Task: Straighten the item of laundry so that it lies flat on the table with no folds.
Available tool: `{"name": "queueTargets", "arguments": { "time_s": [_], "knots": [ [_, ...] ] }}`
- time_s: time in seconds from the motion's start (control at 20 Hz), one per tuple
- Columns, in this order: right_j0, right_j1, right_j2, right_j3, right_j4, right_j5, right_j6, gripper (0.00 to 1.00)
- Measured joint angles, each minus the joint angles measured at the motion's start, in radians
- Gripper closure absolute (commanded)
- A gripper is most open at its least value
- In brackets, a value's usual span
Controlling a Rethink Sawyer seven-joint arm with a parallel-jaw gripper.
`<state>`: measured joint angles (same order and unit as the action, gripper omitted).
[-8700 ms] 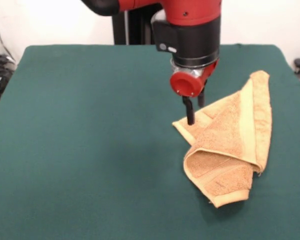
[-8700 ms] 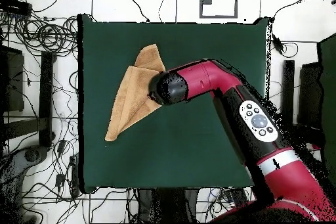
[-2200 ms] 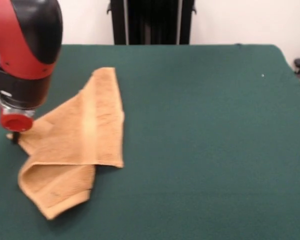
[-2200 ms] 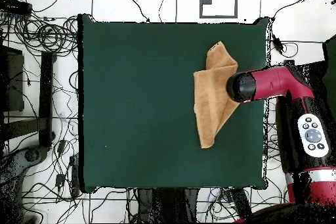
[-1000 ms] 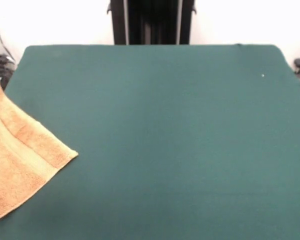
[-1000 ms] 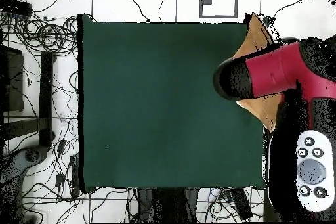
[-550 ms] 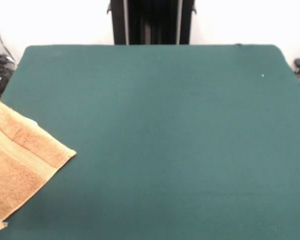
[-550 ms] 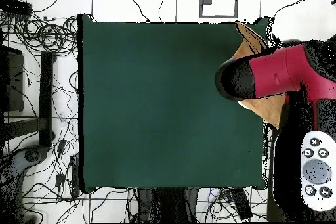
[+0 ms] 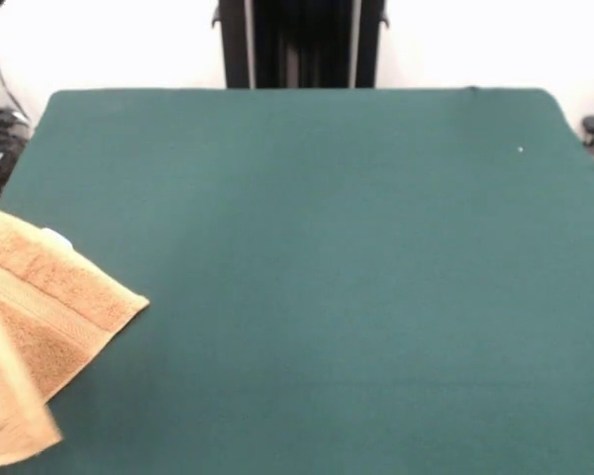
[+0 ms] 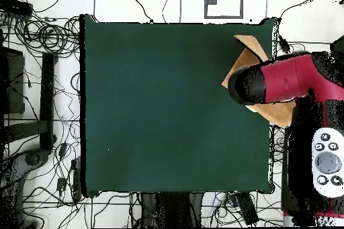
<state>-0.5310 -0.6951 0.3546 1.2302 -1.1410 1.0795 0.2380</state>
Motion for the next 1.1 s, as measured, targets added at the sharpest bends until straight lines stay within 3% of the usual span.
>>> {"name": "queueTargets", "arguments": {
  "time_s": [0.5,0.95,1.0,1.1],
  "knots": [
    [-0.124,0.120,0.011,-0.038,0.093,0.000,0.000,1.00],
    [-0.149,0.166,0.016,-0.039,0.219,0.000,0.000,1.00],
    [-0.137,0.171,0.016,-0.039,0.237,0.000,0.000,0.00],
    [-0.134,0.172,0.016,-0.038,0.242,0.000,0.000,0.00]
  ]
}}
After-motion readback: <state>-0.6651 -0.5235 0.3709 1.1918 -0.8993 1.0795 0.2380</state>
